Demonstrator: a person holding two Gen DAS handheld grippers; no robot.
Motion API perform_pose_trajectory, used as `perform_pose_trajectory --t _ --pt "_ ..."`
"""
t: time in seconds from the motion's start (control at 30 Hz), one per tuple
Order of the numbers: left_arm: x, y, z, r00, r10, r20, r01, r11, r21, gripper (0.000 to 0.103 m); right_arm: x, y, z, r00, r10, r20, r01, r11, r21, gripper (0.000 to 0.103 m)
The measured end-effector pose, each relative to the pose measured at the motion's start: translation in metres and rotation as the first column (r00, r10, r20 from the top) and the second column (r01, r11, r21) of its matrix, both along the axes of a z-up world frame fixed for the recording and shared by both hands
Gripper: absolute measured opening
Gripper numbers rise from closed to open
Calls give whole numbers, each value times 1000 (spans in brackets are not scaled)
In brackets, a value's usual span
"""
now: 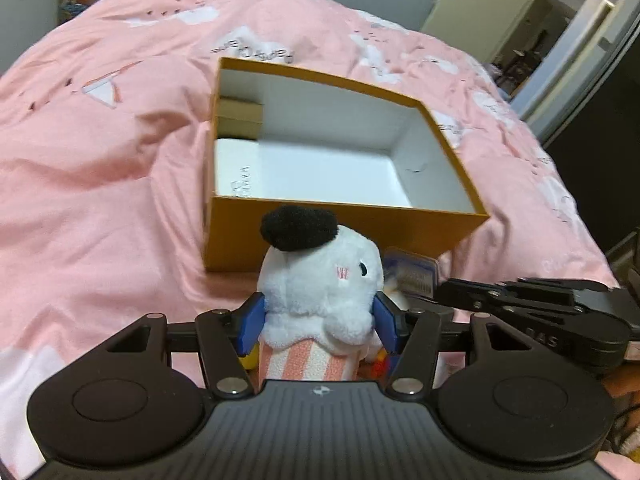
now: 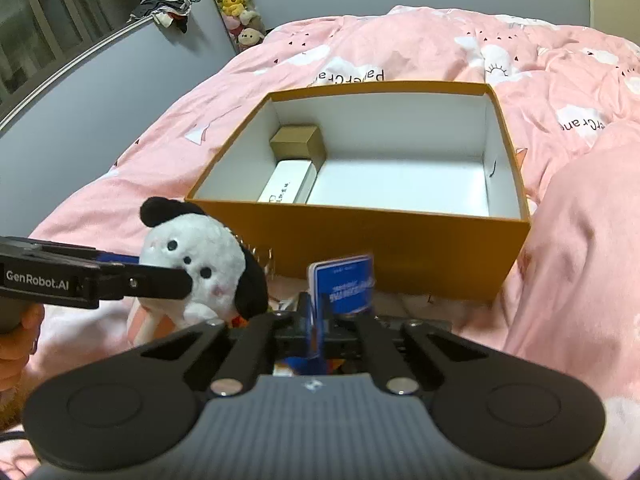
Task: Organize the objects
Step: 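Lift the white plush dog with the left tool while the right tool lifts the bear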
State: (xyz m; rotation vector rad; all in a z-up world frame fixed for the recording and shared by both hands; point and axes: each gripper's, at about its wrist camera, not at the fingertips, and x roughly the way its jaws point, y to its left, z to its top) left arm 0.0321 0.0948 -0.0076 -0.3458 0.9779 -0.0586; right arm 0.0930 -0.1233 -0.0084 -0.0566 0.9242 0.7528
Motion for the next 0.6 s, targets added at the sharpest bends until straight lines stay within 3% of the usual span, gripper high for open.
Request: perform_pose_trajectory --t 0.1,0.17,0.3,0.43,0.6 --pt "0 3 -9 999 20 -31 -19 1000 2 65 -3 2 -4 1000 -16 -14 16 1000 -22 12" --pt "-1 4 -15 999 23 -47 -23 1000 -2 65 -7 3 -7 1000 -8 -20 7 999 -38 38" --pt "-4 4 -23 997 26 -71 -26 1000 -8 65 -23 6 -12 995 85 -43 -88 994 -69 41" --pt "-8 3 -26 996 30 -83 -30 1000 6 65 -31 17 -27 988 113 -106 -128 981 -149 58" --pt "-10 -1 -33 994 18 -103 -17 1000 8 65 -32 23 -47 978 132 -164 -158 974 -160 58"
